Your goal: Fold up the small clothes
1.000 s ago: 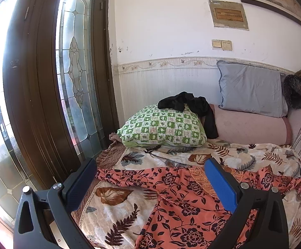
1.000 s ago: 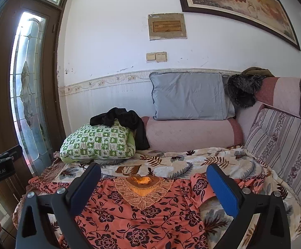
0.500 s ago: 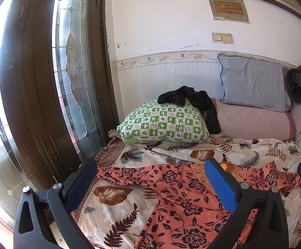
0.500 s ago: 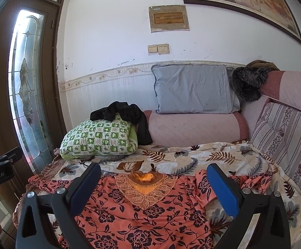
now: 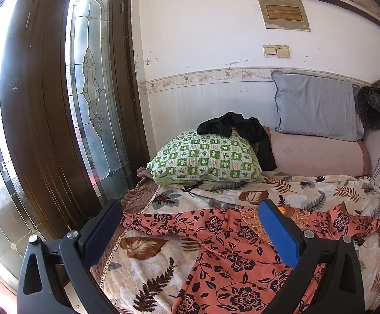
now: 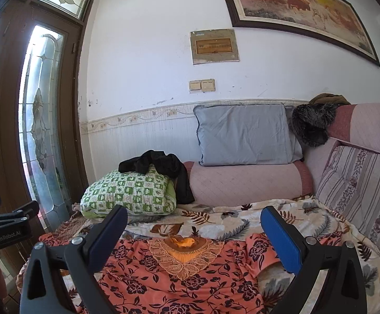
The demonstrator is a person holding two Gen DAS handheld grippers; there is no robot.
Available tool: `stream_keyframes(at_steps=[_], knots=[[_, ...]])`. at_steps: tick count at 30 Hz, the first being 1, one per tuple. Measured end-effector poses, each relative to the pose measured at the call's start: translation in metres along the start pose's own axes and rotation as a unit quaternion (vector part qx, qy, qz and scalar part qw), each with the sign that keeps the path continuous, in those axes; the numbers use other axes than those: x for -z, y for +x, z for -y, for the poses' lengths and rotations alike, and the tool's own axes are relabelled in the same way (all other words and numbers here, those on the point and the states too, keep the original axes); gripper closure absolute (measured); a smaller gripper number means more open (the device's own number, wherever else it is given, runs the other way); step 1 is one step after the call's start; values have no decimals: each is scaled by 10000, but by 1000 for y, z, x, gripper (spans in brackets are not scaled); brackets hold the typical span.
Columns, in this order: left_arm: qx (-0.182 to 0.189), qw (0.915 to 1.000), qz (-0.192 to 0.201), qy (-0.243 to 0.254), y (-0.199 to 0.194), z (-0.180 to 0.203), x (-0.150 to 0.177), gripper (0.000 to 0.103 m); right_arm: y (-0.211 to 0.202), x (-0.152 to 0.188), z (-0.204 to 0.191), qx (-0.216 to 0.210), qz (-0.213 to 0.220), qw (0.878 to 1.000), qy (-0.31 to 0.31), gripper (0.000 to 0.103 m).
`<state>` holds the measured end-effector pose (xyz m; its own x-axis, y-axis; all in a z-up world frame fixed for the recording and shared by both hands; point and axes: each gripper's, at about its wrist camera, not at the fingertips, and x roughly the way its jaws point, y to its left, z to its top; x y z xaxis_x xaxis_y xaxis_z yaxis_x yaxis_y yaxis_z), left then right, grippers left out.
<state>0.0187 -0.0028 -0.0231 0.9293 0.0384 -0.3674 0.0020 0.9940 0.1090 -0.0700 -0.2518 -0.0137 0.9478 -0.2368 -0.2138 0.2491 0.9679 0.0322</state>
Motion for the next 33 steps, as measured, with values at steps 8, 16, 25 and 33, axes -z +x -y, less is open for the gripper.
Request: stream_keyframes(at_steps=[8,16,25,33], knots=[[134,9991,-243,322,39,26,16,0,47,54,63,-88,-370,9942,1005,0],[1223,9816,-1412,383,153,94,63,0,132,158,201,317,-1733,9482,2644,0],[1434,9432,-2998,-46,278,161,161,0,174,270,390,839,-1510,7597,6269,1],[1517,9486,-2738,467,284,167,165,0,243,251,422,901,-1003,7751,6173,11]])
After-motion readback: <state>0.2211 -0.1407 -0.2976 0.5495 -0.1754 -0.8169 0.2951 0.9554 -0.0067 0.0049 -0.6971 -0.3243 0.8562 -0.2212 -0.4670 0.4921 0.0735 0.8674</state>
